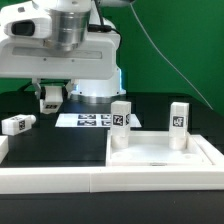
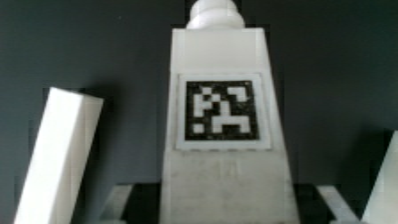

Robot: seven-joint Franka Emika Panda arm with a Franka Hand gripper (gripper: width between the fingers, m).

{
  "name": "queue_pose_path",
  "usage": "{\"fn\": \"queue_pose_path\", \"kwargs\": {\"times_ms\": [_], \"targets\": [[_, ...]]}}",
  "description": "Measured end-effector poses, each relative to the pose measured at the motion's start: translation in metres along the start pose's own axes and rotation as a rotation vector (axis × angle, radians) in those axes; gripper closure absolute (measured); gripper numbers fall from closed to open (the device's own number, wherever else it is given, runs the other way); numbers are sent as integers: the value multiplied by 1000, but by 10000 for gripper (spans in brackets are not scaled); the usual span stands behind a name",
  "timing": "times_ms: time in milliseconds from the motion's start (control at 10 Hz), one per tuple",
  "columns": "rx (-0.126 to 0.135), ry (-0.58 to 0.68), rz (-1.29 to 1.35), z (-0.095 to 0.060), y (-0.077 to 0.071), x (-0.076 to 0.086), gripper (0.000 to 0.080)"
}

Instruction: Assemble square table

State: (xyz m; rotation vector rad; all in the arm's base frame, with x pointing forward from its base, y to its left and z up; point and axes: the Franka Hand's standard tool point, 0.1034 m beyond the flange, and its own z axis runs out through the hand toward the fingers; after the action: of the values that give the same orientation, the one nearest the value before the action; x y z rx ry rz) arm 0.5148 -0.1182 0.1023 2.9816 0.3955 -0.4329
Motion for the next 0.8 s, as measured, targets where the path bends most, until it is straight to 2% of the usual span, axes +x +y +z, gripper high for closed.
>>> {"fn": "queue_pose_path", "kwargs": {"times_ms": [100, 200, 300, 600, 700, 800], "targets": [[-9, 68, 3, -2, 1, 6, 509], [-4, 128, 21, -8, -3, 11, 509], [-9, 226, 41, -15, -4, 20, 509], [-72, 402, 30, -12, 7, 19, 509], [-74, 416, 45, -11, 6, 18, 509], [-59, 418, 74, -15, -6, 24, 509]]}}
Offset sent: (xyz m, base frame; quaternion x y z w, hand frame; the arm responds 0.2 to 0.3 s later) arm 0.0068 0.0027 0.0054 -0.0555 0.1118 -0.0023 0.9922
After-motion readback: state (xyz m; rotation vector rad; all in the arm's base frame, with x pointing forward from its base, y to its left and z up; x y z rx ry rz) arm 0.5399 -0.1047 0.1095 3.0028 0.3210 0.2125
